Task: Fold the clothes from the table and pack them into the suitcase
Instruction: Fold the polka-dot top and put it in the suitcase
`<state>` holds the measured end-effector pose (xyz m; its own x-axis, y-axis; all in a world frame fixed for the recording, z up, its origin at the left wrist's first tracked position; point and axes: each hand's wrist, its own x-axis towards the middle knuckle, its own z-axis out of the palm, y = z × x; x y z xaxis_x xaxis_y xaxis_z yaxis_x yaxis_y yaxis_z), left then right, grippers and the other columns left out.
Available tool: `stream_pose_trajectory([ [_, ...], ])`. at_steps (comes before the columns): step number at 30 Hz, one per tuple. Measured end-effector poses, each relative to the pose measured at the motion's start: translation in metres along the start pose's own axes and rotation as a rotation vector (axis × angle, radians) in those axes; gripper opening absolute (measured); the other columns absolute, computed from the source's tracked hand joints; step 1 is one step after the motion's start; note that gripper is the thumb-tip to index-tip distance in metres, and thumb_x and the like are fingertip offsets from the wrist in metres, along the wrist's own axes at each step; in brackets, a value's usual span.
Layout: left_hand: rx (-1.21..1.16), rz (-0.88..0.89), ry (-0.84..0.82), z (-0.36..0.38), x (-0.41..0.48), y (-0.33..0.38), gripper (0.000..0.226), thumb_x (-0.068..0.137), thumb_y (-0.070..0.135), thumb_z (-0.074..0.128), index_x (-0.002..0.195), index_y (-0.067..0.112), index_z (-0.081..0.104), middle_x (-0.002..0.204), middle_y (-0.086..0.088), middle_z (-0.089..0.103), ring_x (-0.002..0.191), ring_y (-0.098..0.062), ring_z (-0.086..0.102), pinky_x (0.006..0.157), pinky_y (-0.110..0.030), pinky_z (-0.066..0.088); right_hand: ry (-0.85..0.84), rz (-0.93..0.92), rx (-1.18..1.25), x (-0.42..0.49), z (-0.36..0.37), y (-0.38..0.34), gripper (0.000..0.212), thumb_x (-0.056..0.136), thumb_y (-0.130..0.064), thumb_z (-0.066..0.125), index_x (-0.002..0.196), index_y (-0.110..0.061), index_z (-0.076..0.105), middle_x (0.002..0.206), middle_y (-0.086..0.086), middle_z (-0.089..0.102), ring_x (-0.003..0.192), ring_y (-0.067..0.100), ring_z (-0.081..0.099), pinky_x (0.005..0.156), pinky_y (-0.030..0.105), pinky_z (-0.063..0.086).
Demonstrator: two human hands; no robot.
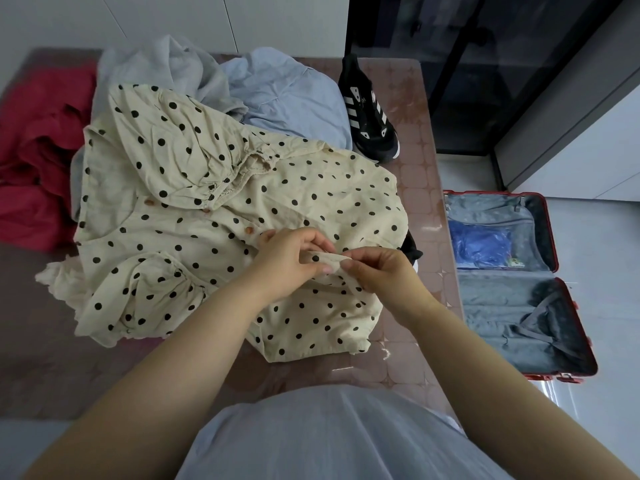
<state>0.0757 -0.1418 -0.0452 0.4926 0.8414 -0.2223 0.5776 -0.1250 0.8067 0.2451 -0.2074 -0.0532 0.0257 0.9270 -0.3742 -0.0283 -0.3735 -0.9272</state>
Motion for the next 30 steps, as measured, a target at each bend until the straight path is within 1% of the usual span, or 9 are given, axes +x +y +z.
stream_pose_trajectory([
  [3, 0.009, 0.024, -0.004, -0.003, 0.000, 0.001, 0.028, 0.073, 0.023, 0.079, 0.077, 0.043, 0.060, 0.092, 0.020, 0.067, 0.101, -0.005, 0.060, 0.102, -0.046, 0.038, -0.029, 0.047, 0.001, 0.001, -0.002, -0.002, 0.012, 0.090, -0.007, 0.061, 0.087, -0.012, 0.071, 0.061, -0.003, 0.058, 0.045, 0.001, 0.043, 0.049, 0.012, 0.038],
  [5, -0.015, 0.016, -0.020, -0.004, 0.000, 0.002, 0.027, 0.073, 0.024, 0.079, 0.078, 0.043, 0.061, 0.094, 0.019, 0.067, 0.101, -0.003, 0.060, 0.102, -0.045, 0.039, -0.039, 0.072, 0.042, 0.003, -0.004, -0.002, 0.012, 0.089, -0.007, 0.061, 0.087, -0.012, 0.072, 0.059, -0.002, 0.056, 0.044, 0.003, 0.039, 0.047, 0.014, 0.036],
  [9, -0.089, 0.001, -0.036, -0.005, -0.001, 0.006, 0.018, 0.074, 0.029, 0.077, 0.082, 0.038, 0.063, 0.091, 0.016, 0.069, 0.096, -0.004, 0.062, 0.098, -0.040, 0.043, -0.079, 0.084, 0.145, 0.004, -0.004, 0.001, 0.019, 0.086, -0.006, 0.064, 0.085, -0.019, 0.076, 0.079, 0.014, 0.061, 0.057, 0.011, 0.044, 0.051, 0.018, 0.038],
  [11, -0.108, -0.009, -0.035, -0.003, -0.001, 0.007, 0.017, 0.076, 0.025, 0.076, 0.082, 0.034, 0.063, 0.088, 0.015, 0.068, 0.093, -0.004, 0.062, 0.095, -0.035, 0.044, -0.081, 0.084, 0.159, 0.004, -0.003, 0.004, 0.018, 0.085, -0.005, 0.065, 0.085, -0.019, 0.076, 0.083, 0.015, 0.064, 0.062, 0.013, 0.049, 0.052, 0.017, 0.039],
  [17, -0.121, -0.018, 0.006, 0.002, 0.000, -0.001, 0.024, 0.072, 0.023, 0.079, 0.079, 0.040, 0.064, 0.090, 0.014, 0.070, 0.103, -0.009, 0.061, 0.102, -0.045, 0.041, -0.040, 0.036, 0.177, -0.001, -0.001, -0.001, 0.014, 0.085, 0.002, 0.063, 0.095, -0.004, 0.070, 0.073, -0.001, 0.072, 0.057, 0.000, 0.061, 0.053, 0.009, 0.043],
  [20, -0.101, -0.031, 0.013, 0.005, 0.000, -0.003, 0.022, 0.067, 0.040, 0.075, 0.084, 0.046, 0.062, 0.089, 0.019, 0.070, 0.109, -0.019, 0.057, 0.102, -0.048, 0.039, -0.017, -0.062, 0.029, -0.001, 0.001, -0.003, 0.016, 0.080, -0.002, 0.070, 0.096, -0.003, 0.072, 0.075, -0.005, 0.073, 0.065, -0.001, 0.064, 0.064, 0.010, 0.046],
  [22, -0.074, -0.035, 0.017, 0.006, 0.000, -0.002, 0.029, 0.061, 0.053, 0.066, 0.088, 0.054, 0.058, 0.089, 0.027, 0.068, 0.112, -0.023, 0.054, 0.103, -0.049, 0.036, 0.006, -0.103, -0.063, -0.001, 0.002, -0.005, 0.020, 0.081, -0.002, 0.070, 0.101, -0.003, 0.071, 0.062, -0.015, 0.068, 0.056, -0.005, 0.058, 0.063, 0.008, 0.044],
  [24, -0.068, -0.032, 0.038, 0.007, 0.000, -0.001, 0.030, 0.061, 0.051, 0.065, 0.089, 0.054, 0.056, 0.089, 0.030, 0.067, 0.111, -0.020, 0.056, 0.104, -0.049, 0.034, 0.032, -0.130, -0.162, 0.000, 0.003, -0.005, 0.021, 0.083, -0.003, 0.068, 0.105, -0.004, 0.070, 0.051, -0.023, 0.058, 0.045, -0.004, 0.048, 0.055, 0.006, 0.039],
  [30, -0.062, 0.003, 0.095, 0.009, -0.003, 0.002, 0.029, 0.067, 0.041, 0.064, 0.093, 0.045, 0.055, 0.087, 0.031, 0.066, 0.102, -0.009, 0.060, 0.104, -0.050, 0.034, 0.097, -0.142, -0.267, 0.004, 0.006, -0.003, 0.013, 0.083, -0.004, 0.070, 0.095, -0.008, 0.070, 0.056, -0.020, 0.057, 0.041, 0.000, 0.040, 0.049, 0.007, 0.035],
])
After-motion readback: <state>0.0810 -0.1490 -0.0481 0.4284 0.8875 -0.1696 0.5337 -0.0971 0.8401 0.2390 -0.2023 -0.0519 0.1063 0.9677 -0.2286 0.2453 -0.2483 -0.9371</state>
